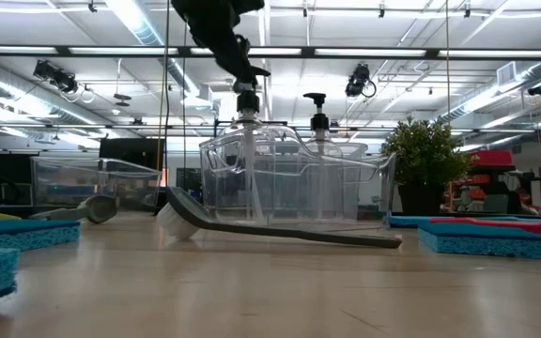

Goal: Pick & Place Kitchen Sink Supplies
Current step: Put the dishwashing liquid dispenser into the right transparent bin

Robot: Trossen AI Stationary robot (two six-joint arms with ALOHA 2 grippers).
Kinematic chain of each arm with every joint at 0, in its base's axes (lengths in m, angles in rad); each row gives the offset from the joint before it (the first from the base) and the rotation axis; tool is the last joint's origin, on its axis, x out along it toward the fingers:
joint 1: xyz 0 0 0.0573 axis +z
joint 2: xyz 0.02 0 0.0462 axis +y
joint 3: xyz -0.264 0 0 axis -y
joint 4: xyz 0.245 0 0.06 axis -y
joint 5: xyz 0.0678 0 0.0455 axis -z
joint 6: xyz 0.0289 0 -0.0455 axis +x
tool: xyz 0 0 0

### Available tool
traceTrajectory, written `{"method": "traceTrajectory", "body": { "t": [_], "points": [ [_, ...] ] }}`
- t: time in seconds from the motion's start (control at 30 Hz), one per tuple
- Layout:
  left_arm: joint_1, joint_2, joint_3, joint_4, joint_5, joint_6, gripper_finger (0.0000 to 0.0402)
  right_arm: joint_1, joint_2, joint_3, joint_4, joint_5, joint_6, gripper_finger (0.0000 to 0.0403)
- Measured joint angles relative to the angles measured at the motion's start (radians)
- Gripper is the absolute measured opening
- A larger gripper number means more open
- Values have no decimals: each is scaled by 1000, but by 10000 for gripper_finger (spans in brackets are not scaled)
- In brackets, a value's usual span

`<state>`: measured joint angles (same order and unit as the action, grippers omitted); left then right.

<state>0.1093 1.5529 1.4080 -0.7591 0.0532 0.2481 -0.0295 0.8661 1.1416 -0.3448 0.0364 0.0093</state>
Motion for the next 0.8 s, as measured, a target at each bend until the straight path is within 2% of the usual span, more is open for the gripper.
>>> {"method": "traceTrajectory", "body": {
  "t": [0.17,0.33,0.53,0.67,0.8],
  "points": [
    [0,2,56,-91,-1,-16,287,0,-3,0,-37,-23,6,21],
    [-2,2,112,-109,-4,-62,287,1,-12,0,-128,-71,8,70],
    [-2,2,186,-108,-8,-81,287,21,-22,0,-212,-239,17,148],
    [-2,2,223,-107,-8,-81,287,56,-23,0,-282,-364,102,189],
    [-2,2,242,-104,-14,-81,287,105,-23,0,-386,-395,171,208]
  ]
}}
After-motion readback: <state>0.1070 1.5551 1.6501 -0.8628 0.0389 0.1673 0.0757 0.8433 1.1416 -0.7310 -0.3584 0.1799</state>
